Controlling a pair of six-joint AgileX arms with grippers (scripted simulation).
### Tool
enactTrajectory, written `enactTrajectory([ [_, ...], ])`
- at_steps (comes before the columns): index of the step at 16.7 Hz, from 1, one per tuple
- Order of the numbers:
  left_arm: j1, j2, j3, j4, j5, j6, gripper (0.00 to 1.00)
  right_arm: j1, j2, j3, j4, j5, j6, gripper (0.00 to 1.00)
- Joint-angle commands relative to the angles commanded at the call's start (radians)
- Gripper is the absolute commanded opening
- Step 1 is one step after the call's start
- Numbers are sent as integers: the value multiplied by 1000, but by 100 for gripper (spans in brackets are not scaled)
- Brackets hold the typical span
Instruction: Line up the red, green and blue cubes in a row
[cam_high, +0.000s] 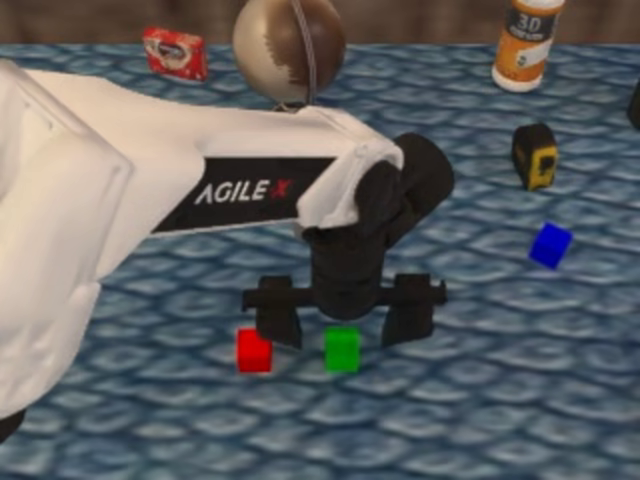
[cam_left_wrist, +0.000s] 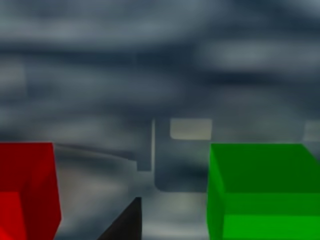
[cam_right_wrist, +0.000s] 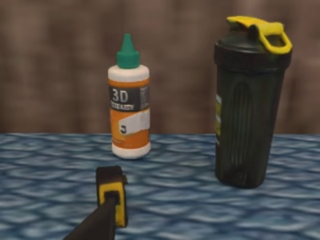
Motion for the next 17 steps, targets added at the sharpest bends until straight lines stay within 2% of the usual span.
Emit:
enactTrajectory([
  [9, 3, -5, 15, -17, 0, -4, 100, 0, 0, 0, 0, 0, 0, 100],
  [14, 9, -60, 124, -195, 0, -7, 100, 0, 0, 0, 0, 0, 0, 100],
  [17, 14, -84, 158, -241, -1, -7, 100, 0, 0, 0, 0, 0, 0, 100],
])
